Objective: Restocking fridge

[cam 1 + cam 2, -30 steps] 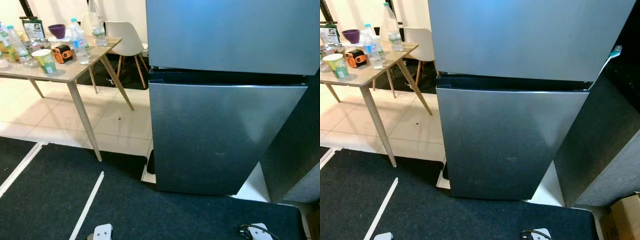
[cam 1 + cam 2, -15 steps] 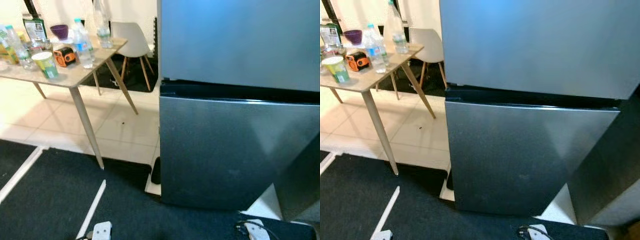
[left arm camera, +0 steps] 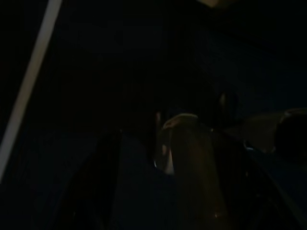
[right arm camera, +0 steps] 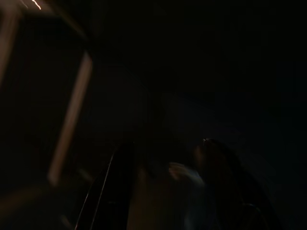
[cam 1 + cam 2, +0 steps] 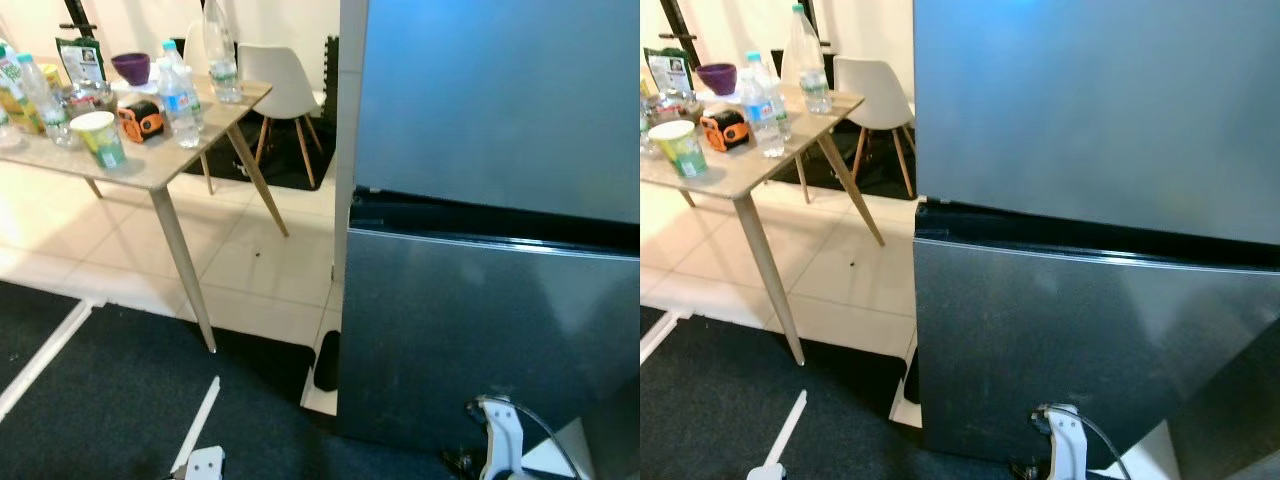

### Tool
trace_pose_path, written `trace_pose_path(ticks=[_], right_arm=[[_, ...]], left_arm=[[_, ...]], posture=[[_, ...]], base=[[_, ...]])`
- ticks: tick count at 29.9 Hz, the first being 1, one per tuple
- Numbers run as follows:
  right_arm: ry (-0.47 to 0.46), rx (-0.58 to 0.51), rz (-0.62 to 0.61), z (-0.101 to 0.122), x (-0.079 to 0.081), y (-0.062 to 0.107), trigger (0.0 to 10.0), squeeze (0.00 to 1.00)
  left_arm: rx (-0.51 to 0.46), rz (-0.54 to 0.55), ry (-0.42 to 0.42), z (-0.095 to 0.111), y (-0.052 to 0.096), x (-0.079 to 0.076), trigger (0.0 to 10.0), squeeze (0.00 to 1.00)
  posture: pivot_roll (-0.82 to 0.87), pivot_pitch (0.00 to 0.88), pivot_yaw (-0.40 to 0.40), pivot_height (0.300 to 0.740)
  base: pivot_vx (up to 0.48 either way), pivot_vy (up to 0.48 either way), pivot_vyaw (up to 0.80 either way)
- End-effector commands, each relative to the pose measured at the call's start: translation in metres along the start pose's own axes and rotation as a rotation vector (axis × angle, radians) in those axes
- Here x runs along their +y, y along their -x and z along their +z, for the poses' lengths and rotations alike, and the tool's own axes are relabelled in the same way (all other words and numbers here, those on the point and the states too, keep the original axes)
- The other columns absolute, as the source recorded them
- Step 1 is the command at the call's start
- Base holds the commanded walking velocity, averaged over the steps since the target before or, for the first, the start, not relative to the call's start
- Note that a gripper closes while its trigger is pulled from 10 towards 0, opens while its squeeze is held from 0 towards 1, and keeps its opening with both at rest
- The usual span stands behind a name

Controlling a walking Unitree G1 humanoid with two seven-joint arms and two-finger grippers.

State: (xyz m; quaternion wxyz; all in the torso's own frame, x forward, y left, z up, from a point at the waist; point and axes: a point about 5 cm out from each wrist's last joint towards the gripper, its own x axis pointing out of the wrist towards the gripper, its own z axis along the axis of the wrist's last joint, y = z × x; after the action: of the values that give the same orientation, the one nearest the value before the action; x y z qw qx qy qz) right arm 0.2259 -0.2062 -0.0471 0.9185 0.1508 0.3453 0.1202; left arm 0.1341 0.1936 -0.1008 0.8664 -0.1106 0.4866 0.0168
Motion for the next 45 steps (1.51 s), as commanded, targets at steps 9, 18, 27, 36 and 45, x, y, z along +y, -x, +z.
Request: trace_pose_path(ticks=[9, 18, 27, 36, 45], right_arm=[[-0.036, -0.351, 0.111, 0.09, 0.011, -0.011, 10.0, 0.0], [-0.001, -0.509, 0.129, 0.137, 0.023, -0.012, 10.0, 0.0], [0.082, -0.355, 0.139, 0.111, 0.027, -0.019, 10.0, 0.0], [0.118, 0.055, -0.172, 0.01, -0.016, 0.003, 10.0, 0.0], [0.011, 0.276, -0.395, -0.064, -0.047, 0.047, 10.0, 0.0]], left_arm=[[0.015, 0.003, -0.01, -0.004, 0.001, 0.002, 10.0, 0.0], [0.023, -0.001, -0.011, -0.007, 0.002, 0.001, 10.0, 0.0], [0.025, -0.007, -0.01, -0.008, 0.001, -0.001, 10.0, 0.0], [0.029, -0.01, -0.011, -0.01, 0.001, -0.004, 10.0, 0.0], [0.029, -0.007, -0.016, -0.009, 0.001, -0.004, 10.0, 0.0]], posture=[[-0.02, 0.034, 0.008, 0.74], [-0.02, 0.044, 0.01, 0.74], [-0.02, 0.045, 0.004, 0.74], [-0.02, 0.039, -0.003, 0.74], [-0.02, 0.036, 0.002, 0.74]], base=[[0.0, 0.0, 0.0], [0.0, 0.0, 0.0], [0.0, 0.0, 0.0], [0.0, 0.0, 0.0], [0.0, 0.0, 0.0]])
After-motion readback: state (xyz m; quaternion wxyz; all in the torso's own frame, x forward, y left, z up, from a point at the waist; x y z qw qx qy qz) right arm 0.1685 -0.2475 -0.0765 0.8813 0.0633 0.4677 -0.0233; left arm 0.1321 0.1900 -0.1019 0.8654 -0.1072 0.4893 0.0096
